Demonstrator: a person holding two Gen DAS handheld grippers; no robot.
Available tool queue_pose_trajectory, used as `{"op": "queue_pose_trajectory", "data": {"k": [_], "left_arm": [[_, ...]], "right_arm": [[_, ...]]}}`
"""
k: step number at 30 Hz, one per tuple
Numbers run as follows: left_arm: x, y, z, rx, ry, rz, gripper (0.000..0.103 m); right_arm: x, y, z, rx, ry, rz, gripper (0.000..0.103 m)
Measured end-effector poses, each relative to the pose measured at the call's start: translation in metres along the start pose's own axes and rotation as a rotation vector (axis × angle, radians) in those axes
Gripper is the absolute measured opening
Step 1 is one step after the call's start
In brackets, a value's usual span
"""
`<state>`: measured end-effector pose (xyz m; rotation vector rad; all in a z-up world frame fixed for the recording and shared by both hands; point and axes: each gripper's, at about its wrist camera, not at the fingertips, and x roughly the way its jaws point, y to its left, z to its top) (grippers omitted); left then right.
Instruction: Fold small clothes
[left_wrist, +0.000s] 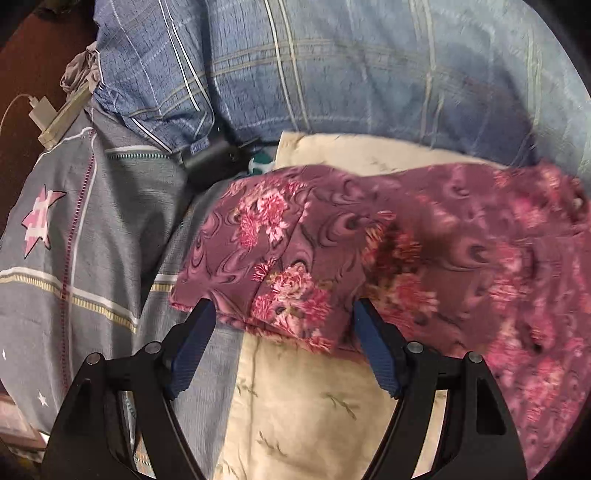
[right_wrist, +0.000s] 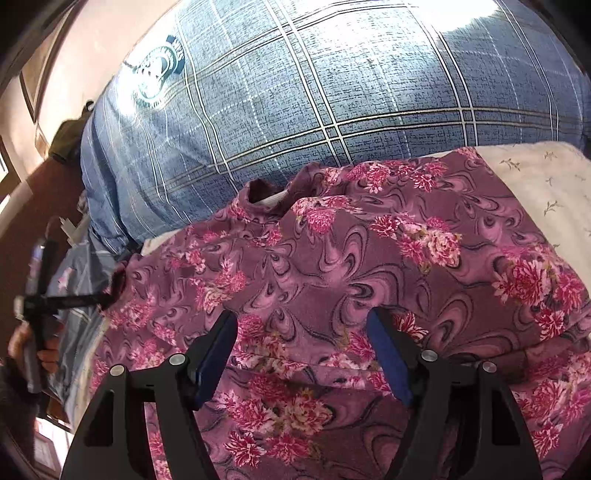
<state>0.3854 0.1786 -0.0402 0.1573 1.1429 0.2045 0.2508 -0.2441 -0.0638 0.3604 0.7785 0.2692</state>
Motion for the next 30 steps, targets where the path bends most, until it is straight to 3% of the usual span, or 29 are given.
{"op": "queue_pose_trajectory", "data": {"k": [4,6,8,9,12,15,16,17,18,20,22,26,27,28,29,30], "left_arm": [[0.019,0.001,0.006,-0.042,0.008,-0.007,0.075],[0.017,0.006,0.008,-0.09,-0.02,-0.053,0.05],[0.016,0.01,0.01,-0.139,-0.031,-0.041,0.02],[0.016,0.013,0.01,-0.149,-0.031,-0.037,0.015],[0.013,0.019,0.009,-0.183,-0.036,-0.061,0.014],[-0.003,0.013,0.005,-0.12,-0.079,-0.031,0.02],[-0.007,0.009,0.004,-0.084,-0.089,-0.028,0.038],[-0.009,0.006,0.004,-0.056,-0.097,-0.017,0.065],[-0.012,0.002,0.004,-0.028,-0.117,0.014,0.073],[-0.014,-0.008,0.004,0.038,-0.154,0.065,0.076],[-0.006,-0.016,0.009,0.074,-0.141,0.09,0.076],[0.024,-0.012,0.02,0.053,-0.097,0.161,0.075],[0.026,-0.008,0.02,0.031,-0.098,0.146,0.072],[0.024,-0.004,0.02,0.007,-0.107,0.114,0.054],[0.021,-0.002,0.02,-0.008,-0.108,0.059,0.022],[0.023,0.0,0.021,-0.021,-0.089,0.033,0.012]], "right_arm": [[-0.001,-0.005,0.0,0.026,-0.007,0.033,0.075],[-0.002,-0.006,0.0,0.031,-0.009,0.041,0.075],[-0.002,-0.006,0.0,0.035,-0.01,0.046,0.075],[-0.002,-0.007,0.0,0.037,-0.011,0.05,0.075],[-0.004,-0.009,0.0,0.047,-0.014,0.065,0.075],[-0.004,-0.011,0.0,0.056,-0.017,0.076,0.075],[-0.005,-0.011,-0.001,0.057,-0.018,0.078,0.075],[-0.005,-0.011,-0.001,0.058,-0.018,0.08,0.075],[-0.005,-0.011,-0.001,0.059,-0.018,0.082,0.075],[-0.005,-0.012,-0.001,0.061,-0.019,0.087,0.075],[-0.005,-0.013,-0.001,0.065,-0.021,0.092,0.075],[-0.006,-0.013,-0.001,0.069,-0.021,0.097,0.075],[-0.006,-0.014,-0.001,0.071,-0.022,0.1,0.075],[-0.006,-0.014,-0.001,0.072,-0.022,0.103,0.075],[-0.006,-0.014,-0.001,0.073,-0.022,0.104,0.075],[-0.006,-0.014,-0.001,0.073,-0.023,0.104,0.076]]}}
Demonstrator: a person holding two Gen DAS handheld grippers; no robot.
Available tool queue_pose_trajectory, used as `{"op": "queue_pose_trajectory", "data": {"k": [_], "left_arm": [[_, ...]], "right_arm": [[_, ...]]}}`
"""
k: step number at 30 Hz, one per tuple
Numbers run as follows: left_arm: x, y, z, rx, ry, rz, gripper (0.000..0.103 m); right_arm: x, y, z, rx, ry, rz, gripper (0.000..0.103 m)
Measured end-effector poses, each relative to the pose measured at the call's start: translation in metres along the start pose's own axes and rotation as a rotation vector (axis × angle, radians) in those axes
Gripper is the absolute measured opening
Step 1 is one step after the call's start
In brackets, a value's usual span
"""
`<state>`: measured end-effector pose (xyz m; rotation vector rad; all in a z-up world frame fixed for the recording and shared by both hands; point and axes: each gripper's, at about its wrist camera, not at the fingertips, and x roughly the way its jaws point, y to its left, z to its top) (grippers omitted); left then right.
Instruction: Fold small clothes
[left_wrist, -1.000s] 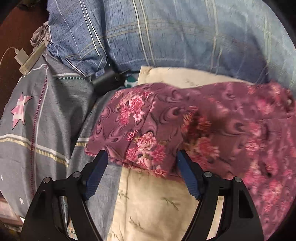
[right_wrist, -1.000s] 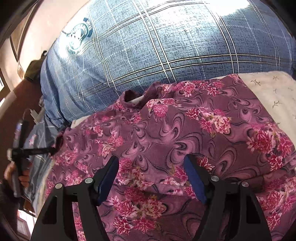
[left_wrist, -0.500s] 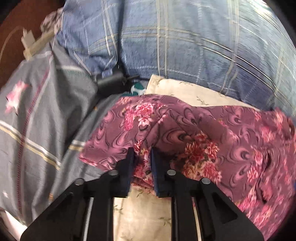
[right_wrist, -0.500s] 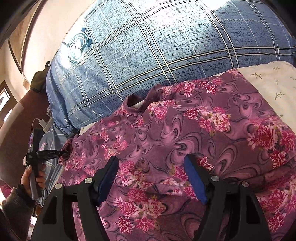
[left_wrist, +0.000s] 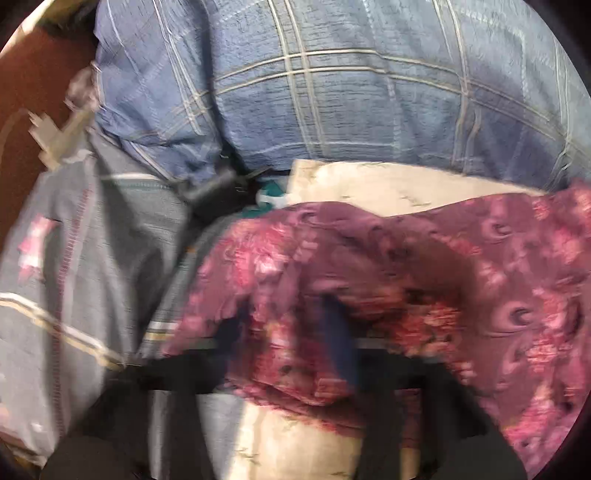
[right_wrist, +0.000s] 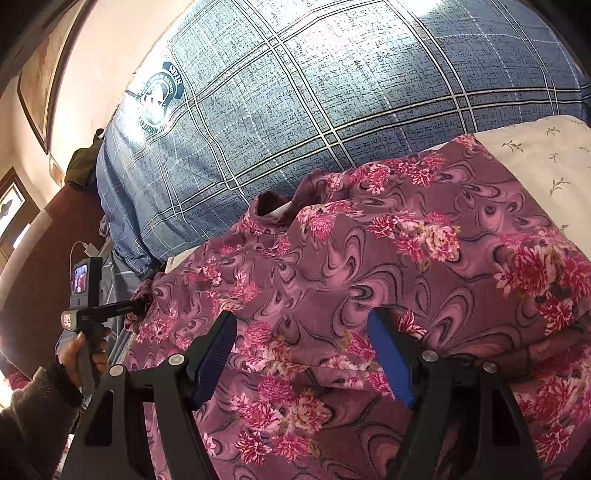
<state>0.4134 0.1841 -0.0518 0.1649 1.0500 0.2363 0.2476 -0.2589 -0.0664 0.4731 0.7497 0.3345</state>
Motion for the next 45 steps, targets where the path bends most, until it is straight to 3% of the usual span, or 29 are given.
{"op": "queue_pose_trajectory", "data": {"k": [3,6,16,22,26,29,31,34,36,39,40,43,45], "left_arm": [[-0.002,0.008,0.0,-0.058,0.007,-0.038,0.006],[-0.018,0.021,-0.002,-0.126,-0.014,-0.123,0.006],[-0.089,0.022,0.0,-0.152,-0.102,-0.306,0.006],[-0.146,-0.038,-0.001,-0.095,-0.181,-0.483,0.006],[-0.163,-0.097,0.002,-0.079,-0.182,-0.627,0.006],[-0.159,-0.152,-0.001,-0.049,-0.12,-0.713,0.006],[-0.148,-0.192,-0.008,-0.015,-0.066,-0.723,0.006],[-0.126,-0.233,-0.018,0.015,0.02,-0.71,0.007],[-0.114,-0.249,-0.027,0.017,0.089,-0.707,0.009],[-0.123,-0.24,-0.037,0.019,0.094,-0.736,0.016],[-0.132,-0.228,-0.036,0.008,0.081,-0.764,0.023],[-0.151,-0.176,-0.038,-0.077,0.0,-0.797,0.058],[-0.154,-0.138,-0.044,-0.146,-0.039,-0.795,0.061]], "right_arm": [[0.0,0.001,0.0,-0.002,0.0,0.002,0.076],[-0.001,-0.001,0.0,0.007,-0.004,0.012,0.076],[-0.002,-0.001,-0.001,0.012,-0.006,0.018,0.076],[-0.002,0.0,0.003,0.026,0.018,0.009,0.076],[-0.01,-0.002,0.01,0.04,0.053,-0.021,0.075],[-0.031,-0.014,0.012,0.052,0.033,-0.083,0.076],[-0.044,-0.024,0.012,0.05,0.025,-0.137,0.076],[-0.056,-0.037,0.01,0.068,0.026,-0.146,0.075],[-0.06,-0.038,0.01,0.073,0.026,-0.15,0.076],[-0.064,-0.038,0.015,0.11,0.013,-0.122,0.077],[-0.063,-0.037,0.018,0.128,0.01,-0.094,0.077],[-0.051,-0.028,0.027,0.18,0.025,0.008,0.078],[-0.033,-0.019,0.03,0.208,0.059,0.063,0.078]]}}
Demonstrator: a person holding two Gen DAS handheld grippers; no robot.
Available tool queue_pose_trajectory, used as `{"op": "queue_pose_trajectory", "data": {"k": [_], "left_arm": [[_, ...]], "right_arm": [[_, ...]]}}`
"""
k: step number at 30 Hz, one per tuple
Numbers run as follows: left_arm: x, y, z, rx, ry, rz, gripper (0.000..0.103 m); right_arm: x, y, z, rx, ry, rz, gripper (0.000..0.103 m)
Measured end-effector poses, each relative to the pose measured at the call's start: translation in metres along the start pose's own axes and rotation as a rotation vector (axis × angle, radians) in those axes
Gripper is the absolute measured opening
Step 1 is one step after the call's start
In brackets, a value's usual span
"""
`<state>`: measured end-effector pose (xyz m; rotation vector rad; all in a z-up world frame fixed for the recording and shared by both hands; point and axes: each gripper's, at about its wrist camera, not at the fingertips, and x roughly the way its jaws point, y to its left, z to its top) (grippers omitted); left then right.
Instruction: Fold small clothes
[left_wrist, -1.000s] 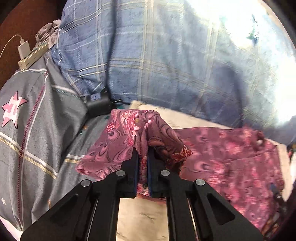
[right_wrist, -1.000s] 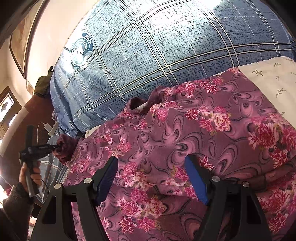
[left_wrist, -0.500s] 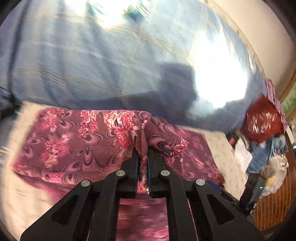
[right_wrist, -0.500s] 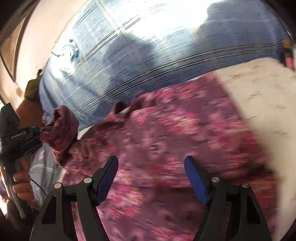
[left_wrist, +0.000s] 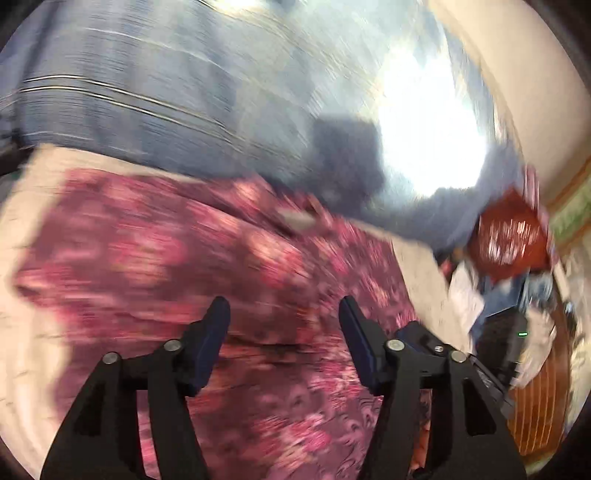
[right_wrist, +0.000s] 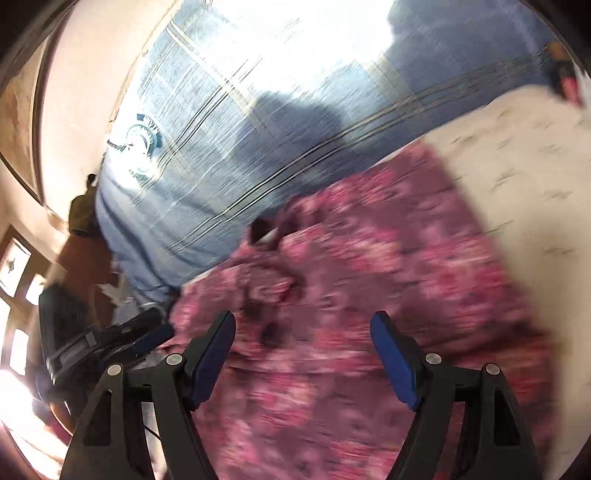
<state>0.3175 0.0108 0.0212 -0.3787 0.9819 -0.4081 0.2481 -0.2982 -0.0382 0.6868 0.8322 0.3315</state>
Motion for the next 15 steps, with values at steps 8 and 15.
{"op": "queue_pose_trajectory", "data": {"k": [8,15], "left_arm": [[-0.029,0.113,-0.012,-0.277,-0.011,0.051,0.061],[-0.028,0.134,-0.016,-0.329,-0.001,0.027,0.061]], "right_arm": [[0.075,0.049,-0.012,-0.082,0.082,-0.045,0.078],[0.044,0.048,0.009,-0.143,0.003,-0.007,0.001]]}}
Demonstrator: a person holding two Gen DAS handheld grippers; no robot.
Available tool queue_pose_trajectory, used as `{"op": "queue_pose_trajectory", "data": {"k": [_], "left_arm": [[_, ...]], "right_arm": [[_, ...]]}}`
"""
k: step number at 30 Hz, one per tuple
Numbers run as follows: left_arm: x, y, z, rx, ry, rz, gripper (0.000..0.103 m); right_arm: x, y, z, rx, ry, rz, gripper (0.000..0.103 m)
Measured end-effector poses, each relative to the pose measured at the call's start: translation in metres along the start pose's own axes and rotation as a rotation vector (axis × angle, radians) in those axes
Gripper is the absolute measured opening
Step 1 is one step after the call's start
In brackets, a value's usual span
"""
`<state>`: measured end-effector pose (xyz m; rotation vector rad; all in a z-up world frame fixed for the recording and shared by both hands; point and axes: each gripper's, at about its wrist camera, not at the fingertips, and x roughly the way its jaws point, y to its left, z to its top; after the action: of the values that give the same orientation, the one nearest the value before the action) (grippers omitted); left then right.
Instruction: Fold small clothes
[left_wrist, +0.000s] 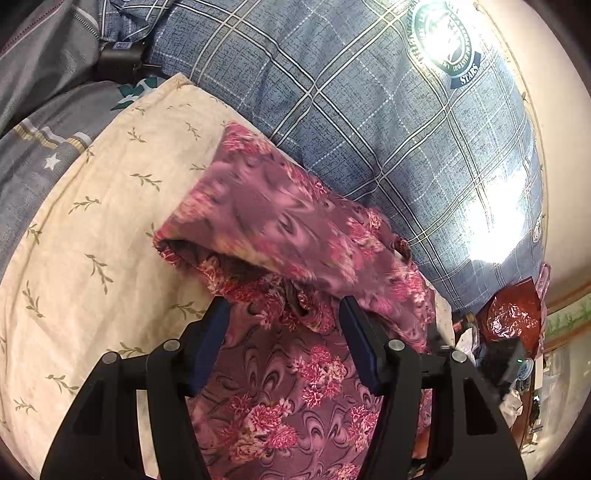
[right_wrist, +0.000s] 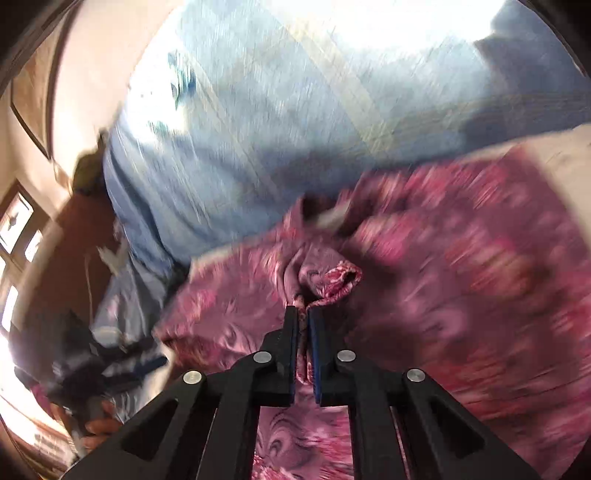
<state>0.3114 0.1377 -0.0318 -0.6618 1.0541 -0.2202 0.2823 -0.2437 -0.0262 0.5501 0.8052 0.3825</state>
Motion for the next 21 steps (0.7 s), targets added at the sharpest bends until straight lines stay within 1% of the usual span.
{"op": "queue_pose_trajectory", "data": {"k": [1,2,4,5,6,7,9,10,11,12,13,15,17,18,19,20,21], "left_arm": [[0.003,0.0,0.001,0.0,0.002,-0.006,0.061],[0.007,-0.001,0.001,0.001,0.004,-0.015,0.061],[0.016,-0.001,0.0,-0.002,0.019,-0.018,0.061],[0.021,-0.003,-0.001,-0.008,0.031,-0.014,0.061],[0.025,-0.003,-0.002,-0.016,0.034,-0.014,0.061],[0.028,-0.002,-0.003,-0.021,0.033,-0.012,0.061],[0.032,-0.002,-0.004,-0.022,0.027,-0.007,0.061],[0.032,-0.001,-0.005,-0.026,0.025,-0.007,0.061],[0.032,-0.001,-0.005,-0.029,0.026,-0.005,0.061],[0.031,-0.001,-0.005,-0.027,0.026,-0.005,0.061],[0.03,-0.001,-0.005,-0.025,0.026,-0.005,0.061],[0.029,0.0,-0.004,-0.022,0.029,-0.007,0.061],[0.027,0.002,-0.004,-0.024,0.029,-0.008,0.061],[0.028,0.003,-0.004,-0.026,0.029,-0.009,0.061],[0.028,0.003,-0.004,-0.03,0.032,-0.01,0.061],[0.027,0.004,-0.005,-0.031,0.033,-0.013,0.061],[0.026,0.004,-0.005,-0.029,0.034,-0.018,0.061]], "right_arm": [[-0.018,-0.013,0.007,0.019,-0.049,-0.021,0.0],[-0.031,-0.026,0.013,0.041,-0.078,-0.042,0.0],[-0.051,-0.06,0.021,0.109,-0.108,-0.121,0.0],[-0.056,-0.077,0.022,0.152,-0.105,-0.144,0.0],[-0.059,-0.09,0.021,0.202,-0.087,-0.12,0.001],[-0.062,-0.099,0.018,0.258,-0.073,-0.067,0.008],[-0.061,-0.094,0.012,0.27,-0.069,-0.009,0.009],[-0.052,-0.081,0.011,0.245,-0.045,0.027,0.016],[-0.044,-0.069,0.01,0.223,-0.022,0.051,0.034],[-0.033,-0.056,0.008,0.193,0.008,0.073,0.046],[-0.018,-0.04,0.005,0.148,0.046,0.066,0.061],[0.003,-0.024,0.0,0.101,0.08,0.018,0.061],[0.033,-0.016,-0.005,0.117,0.131,-0.018,0.061],[0.038,-0.012,-0.009,0.115,0.126,-0.021,0.059],[0.039,-0.004,-0.01,0.087,0.093,-0.013,0.034],[0.04,0.0,-0.008,0.075,0.097,0.018,0.009],[0.036,0.002,-0.005,0.077,0.096,0.048,0.006]]}}
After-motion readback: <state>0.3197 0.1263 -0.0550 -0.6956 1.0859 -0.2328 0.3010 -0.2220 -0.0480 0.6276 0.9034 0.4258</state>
